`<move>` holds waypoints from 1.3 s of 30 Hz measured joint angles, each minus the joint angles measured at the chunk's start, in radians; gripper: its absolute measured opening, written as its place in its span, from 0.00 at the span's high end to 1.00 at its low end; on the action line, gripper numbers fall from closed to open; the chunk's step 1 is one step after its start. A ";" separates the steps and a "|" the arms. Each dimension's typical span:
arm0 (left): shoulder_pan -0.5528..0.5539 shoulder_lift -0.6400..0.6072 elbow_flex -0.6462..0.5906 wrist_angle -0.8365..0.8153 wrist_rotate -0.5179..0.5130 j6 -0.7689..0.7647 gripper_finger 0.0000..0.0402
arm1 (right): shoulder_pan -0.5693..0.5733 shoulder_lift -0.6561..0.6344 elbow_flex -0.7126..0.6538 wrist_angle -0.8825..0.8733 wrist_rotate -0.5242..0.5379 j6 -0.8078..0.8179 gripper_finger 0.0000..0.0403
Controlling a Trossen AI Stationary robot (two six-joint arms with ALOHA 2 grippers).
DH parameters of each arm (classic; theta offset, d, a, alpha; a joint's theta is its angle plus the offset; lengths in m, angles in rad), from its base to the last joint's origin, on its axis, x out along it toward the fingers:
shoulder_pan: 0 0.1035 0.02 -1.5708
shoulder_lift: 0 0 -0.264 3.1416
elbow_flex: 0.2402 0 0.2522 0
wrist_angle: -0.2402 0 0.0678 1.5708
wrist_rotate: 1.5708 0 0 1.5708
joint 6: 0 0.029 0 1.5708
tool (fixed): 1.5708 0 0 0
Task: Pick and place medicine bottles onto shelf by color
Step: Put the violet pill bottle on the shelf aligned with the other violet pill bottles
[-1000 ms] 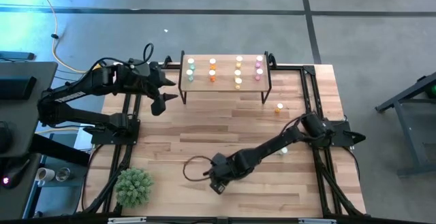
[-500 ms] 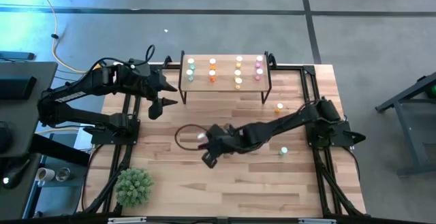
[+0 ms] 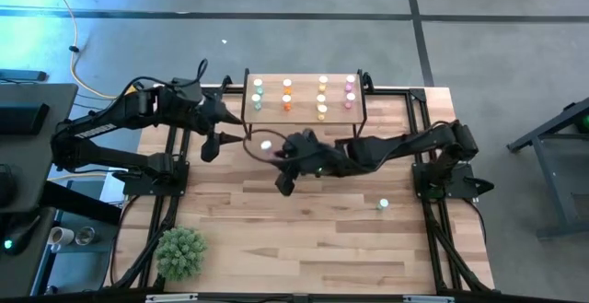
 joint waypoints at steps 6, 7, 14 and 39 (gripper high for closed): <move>0.000 0.000 0.000 0.138 0.023 -0.021 0.46 | -0.040 -0.050 0.000 0.076 0.000 -0.154 0.81; 0.000 0.000 0.000 0.165 0.038 -0.030 0.46 | -0.045 -0.061 0.000 0.096 0.000 -0.182 0.81; -0.001 0.010 0.000 0.386 0.059 -0.115 0.46 | -0.081 -0.121 0.000 0.204 -0.007 -0.362 0.81; -0.007 0.201 0.000 0.879 0.047 -0.142 0.46 | -0.165 -0.153 0.000 0.218 -0.054 -0.456 0.81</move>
